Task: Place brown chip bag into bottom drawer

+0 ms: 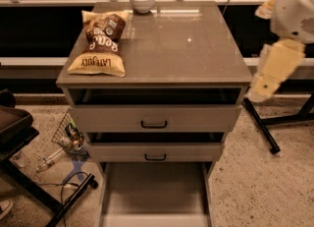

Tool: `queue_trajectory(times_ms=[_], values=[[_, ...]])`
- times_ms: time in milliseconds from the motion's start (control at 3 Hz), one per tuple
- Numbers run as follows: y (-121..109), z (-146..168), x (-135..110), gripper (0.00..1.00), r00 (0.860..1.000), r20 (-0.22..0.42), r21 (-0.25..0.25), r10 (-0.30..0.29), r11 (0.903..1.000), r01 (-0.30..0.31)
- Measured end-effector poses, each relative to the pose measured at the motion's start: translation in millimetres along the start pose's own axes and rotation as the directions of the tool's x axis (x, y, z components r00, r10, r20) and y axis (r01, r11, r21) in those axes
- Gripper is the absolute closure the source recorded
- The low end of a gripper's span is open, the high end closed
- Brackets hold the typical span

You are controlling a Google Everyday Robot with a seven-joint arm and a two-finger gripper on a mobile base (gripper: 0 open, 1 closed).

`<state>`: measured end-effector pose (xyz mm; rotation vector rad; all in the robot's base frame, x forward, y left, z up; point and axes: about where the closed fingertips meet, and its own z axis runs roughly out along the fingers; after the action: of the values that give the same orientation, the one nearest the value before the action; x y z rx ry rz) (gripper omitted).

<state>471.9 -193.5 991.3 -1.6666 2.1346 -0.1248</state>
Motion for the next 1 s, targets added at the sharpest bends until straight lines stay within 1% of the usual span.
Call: queue_trajectory(times_ms=[333,667,1000], values=[[-44.7,24.9,-29.9,0.0,0.997,0.055,0.017,0.046,0.9988,-0.047],[-99.2,47.7,-67.3,0.0,0.982,0.092,0.01,0.163,0.9863,-0.165],[-136.8,63.9,-101.8,0.0,0.96,0.104,0.001,0.261,0.9648,-0.263]])
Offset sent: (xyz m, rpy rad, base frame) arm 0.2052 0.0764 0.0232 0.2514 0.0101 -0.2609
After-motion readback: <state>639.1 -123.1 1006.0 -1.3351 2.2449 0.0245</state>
